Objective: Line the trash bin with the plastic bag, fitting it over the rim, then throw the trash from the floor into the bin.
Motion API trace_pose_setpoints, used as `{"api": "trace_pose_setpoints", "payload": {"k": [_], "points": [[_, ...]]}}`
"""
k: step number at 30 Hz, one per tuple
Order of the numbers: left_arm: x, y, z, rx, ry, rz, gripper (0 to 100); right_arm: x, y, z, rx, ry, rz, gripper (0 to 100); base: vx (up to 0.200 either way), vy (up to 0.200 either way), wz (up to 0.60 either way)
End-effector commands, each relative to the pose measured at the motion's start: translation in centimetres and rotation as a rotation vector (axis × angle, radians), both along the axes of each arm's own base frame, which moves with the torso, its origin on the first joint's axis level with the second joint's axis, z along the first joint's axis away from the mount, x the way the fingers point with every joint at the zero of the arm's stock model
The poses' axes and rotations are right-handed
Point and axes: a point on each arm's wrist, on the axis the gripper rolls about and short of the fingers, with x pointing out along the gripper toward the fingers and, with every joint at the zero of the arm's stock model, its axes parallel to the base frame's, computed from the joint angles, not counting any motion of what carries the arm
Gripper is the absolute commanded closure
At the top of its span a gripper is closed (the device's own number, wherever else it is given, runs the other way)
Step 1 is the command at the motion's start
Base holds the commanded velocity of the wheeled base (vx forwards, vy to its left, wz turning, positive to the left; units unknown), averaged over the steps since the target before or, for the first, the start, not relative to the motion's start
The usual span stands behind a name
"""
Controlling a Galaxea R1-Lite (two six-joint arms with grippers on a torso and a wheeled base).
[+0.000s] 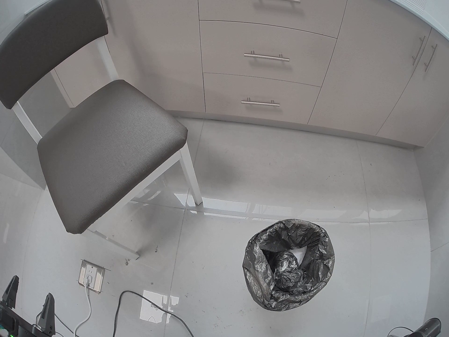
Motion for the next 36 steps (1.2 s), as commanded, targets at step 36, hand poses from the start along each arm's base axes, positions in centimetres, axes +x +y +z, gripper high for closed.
{"api": "trace_pose_setpoints", "payload": {"k": [36], "points": [[0.0, 0.0, -0.5, -0.001, 0.003, 0.0, 0, 18.6, 0.2, -14.2, -0.073, 0.253, 0.033, 100, 0.0, 0.0, 0.0]]}}
